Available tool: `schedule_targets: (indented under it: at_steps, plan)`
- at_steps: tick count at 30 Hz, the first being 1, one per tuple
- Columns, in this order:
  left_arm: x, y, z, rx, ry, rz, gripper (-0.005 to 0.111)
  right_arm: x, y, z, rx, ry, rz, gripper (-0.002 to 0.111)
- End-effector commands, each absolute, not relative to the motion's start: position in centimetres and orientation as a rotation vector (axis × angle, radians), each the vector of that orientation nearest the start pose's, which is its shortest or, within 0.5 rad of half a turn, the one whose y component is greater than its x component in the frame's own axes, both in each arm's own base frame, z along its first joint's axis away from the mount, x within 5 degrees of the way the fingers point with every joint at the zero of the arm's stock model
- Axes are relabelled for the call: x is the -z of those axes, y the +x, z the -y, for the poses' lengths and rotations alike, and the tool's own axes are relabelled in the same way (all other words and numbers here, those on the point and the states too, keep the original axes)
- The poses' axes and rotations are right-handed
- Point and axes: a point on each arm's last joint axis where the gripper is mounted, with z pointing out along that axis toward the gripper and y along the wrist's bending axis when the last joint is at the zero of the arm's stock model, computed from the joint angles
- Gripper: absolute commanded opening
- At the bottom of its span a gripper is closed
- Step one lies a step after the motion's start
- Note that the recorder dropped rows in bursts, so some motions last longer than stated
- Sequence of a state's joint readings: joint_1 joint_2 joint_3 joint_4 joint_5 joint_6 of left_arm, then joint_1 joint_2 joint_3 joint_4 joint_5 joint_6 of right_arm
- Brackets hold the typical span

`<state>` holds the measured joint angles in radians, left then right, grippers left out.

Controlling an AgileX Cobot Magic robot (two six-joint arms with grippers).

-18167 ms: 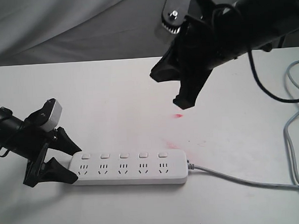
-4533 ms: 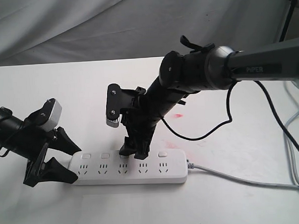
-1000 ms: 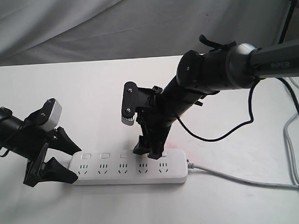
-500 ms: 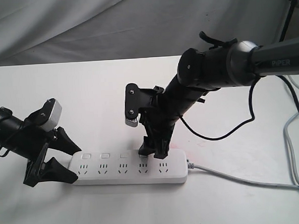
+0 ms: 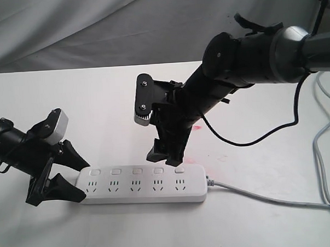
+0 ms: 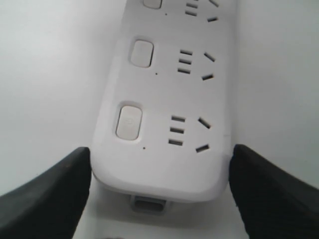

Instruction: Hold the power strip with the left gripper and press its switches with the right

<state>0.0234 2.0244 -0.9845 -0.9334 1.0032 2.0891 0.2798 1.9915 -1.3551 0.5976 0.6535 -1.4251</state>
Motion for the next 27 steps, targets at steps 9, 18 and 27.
schedule_targets:
  at_steps: [9, 18, 27]
  plan:
    - [-10.2, 31.6, 5.5, 0.847, 1.670, -1.993, 0.023, -17.7, 38.6, -14.3, -0.245, -1.589, -2.070, 0.075]
    - [-10.2, 31.6, 5.5, 0.847, 1.670, -1.993, 0.023, -17.6, 38.7, -12.1, -0.293, -1.572, -2.137, 0.075]
    - [-10.2, 31.6, 5.5, 0.847, 1.670, -1.993, 0.023, -17.4, 38.7, -10.9, -0.316, -1.550, -2.167, 0.075]
